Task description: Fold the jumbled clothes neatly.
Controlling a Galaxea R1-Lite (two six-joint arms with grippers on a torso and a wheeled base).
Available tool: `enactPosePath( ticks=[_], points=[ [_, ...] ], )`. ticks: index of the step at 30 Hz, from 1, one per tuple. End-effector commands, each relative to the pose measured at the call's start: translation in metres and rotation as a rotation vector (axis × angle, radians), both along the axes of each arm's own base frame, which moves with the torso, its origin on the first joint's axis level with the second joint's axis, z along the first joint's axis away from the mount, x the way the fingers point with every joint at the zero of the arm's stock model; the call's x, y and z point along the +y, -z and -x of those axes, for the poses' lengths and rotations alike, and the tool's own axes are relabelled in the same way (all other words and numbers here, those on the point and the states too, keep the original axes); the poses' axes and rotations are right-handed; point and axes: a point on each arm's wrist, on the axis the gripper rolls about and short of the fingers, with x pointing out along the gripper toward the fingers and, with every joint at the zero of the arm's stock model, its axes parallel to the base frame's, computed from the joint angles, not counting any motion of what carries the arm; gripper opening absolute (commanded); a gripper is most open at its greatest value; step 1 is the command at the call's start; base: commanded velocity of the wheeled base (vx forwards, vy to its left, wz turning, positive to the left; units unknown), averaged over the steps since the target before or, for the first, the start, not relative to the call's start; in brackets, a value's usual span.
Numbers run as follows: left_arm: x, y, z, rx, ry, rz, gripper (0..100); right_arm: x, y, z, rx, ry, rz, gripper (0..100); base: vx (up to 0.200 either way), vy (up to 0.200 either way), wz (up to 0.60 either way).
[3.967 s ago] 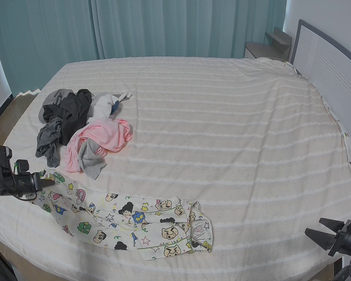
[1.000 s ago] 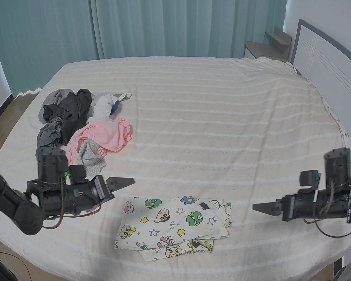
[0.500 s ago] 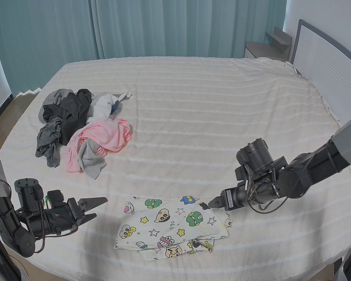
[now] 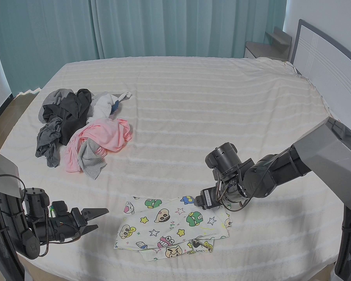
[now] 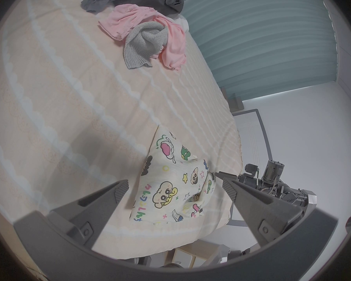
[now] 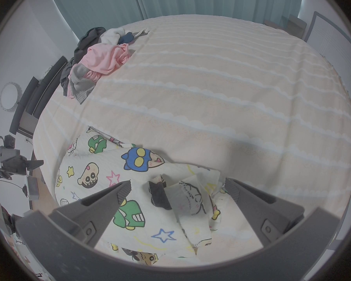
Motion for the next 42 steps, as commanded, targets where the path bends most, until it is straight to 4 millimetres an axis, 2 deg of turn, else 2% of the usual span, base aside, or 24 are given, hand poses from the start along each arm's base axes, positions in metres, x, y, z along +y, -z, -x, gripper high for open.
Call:
enactPosePath(
  ticks=[1,11,12,19,25,34,36,42],
  points=[
    [0.0,0.006,0.004,0.039,-0.001,0.001,100,0.005,0.009,-0.004,0.01,-0.003,0.011,100,0.0,0.0,0.0],
    [0.0,0.006,0.004,0.042,-0.001,0.001,100,0.009,0.015,-0.005,0.021,-0.001,0.041,100,0.0,0.0,0.0],
    [0.0,0.007,0.004,0.044,0.0,0.0,100,0.009,0.016,-0.005,0.022,-0.001,0.042,0,0.0,0.0,0.0],
    [0.0,0.009,0.003,0.04,0.004,-0.009,100,0.009,0.019,-0.004,0.032,-0.001,0.049,0,0.0,0.0,0.0],
    [0.001,0.009,0.003,0.042,0.003,-0.01,100,0.008,0.007,0.003,0.02,-0.001,0.033,0,0.0,0.0,0.0],
    [0.001,0.009,0.003,0.042,0.003,-0.01,100,-0.001,-0.014,0.03,0.019,-0.024,0.023,0,0.0,0.0,0.0],
    [0.001,0.009,0.003,0.042,0.002,-0.011,100,-0.008,-0.017,0.041,0.028,-0.029,0.024,0,0.0,0.0,0.0],
    [0.001,0.009,0.003,0.042,0.002,-0.011,100,-0.026,-0.013,0.07,0.073,-0.046,0.056,0,0.0,0.0,0.0]
  ],
)
